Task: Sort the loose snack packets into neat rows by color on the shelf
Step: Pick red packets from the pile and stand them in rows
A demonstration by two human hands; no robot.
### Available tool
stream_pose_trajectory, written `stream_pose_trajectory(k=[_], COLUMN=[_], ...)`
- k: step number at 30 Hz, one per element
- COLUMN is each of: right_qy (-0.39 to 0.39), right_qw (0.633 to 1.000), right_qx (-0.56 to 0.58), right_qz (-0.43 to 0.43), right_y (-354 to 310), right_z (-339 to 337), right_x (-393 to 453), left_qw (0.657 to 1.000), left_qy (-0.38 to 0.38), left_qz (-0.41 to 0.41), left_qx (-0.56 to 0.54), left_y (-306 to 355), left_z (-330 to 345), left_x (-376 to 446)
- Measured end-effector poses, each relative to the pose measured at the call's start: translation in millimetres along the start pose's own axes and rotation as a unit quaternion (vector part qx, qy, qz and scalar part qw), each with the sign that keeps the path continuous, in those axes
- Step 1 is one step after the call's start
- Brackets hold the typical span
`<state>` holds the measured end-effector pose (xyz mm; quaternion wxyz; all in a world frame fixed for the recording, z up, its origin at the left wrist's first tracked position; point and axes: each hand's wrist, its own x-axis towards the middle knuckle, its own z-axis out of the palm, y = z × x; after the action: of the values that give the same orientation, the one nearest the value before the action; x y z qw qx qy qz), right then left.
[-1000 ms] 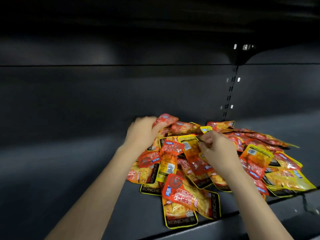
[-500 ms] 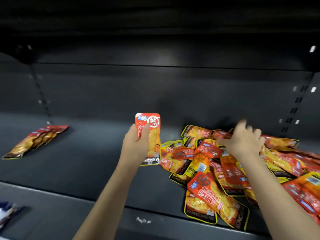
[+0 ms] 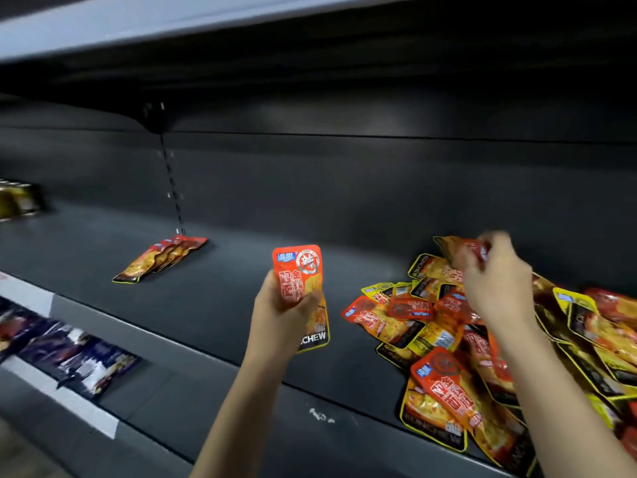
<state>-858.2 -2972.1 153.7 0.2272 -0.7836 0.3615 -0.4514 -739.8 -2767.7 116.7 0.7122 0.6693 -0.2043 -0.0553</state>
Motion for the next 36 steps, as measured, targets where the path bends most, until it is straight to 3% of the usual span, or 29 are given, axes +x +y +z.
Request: stream_pose_trajectory(k=[8,16,26,36], right_qy=[-0.048,-0.073,-0.161,-0.165], right_qw=[0.989,0.965,0.961,0.961], right_qx=[0.137,0.246,0.226,0.221], right_qz=[-0.010,0.057,0.000,0.017], right_y=[-38.3,-106.9,-226.4,-261.0], right_z=[41.8,130.5,256.7,295.3], right_x=[-42.0,-85.4,-143.7,-137.1], left_qw=[0.994,0.985,0.983,0.979], left_qy=[0.063,0.119,0.160,0.182], left_qz=[-0.016,0.003,0.008,-0.015], left_qx=[-0.083,-0.122,-0.087,-0.090], left_y=[-22.3,-32.5,-45.2,-60.0], left_z=[-41.4,-150.1,-305.9,-331.7], left_x=[-1.2,37.8,112.8,153.9])
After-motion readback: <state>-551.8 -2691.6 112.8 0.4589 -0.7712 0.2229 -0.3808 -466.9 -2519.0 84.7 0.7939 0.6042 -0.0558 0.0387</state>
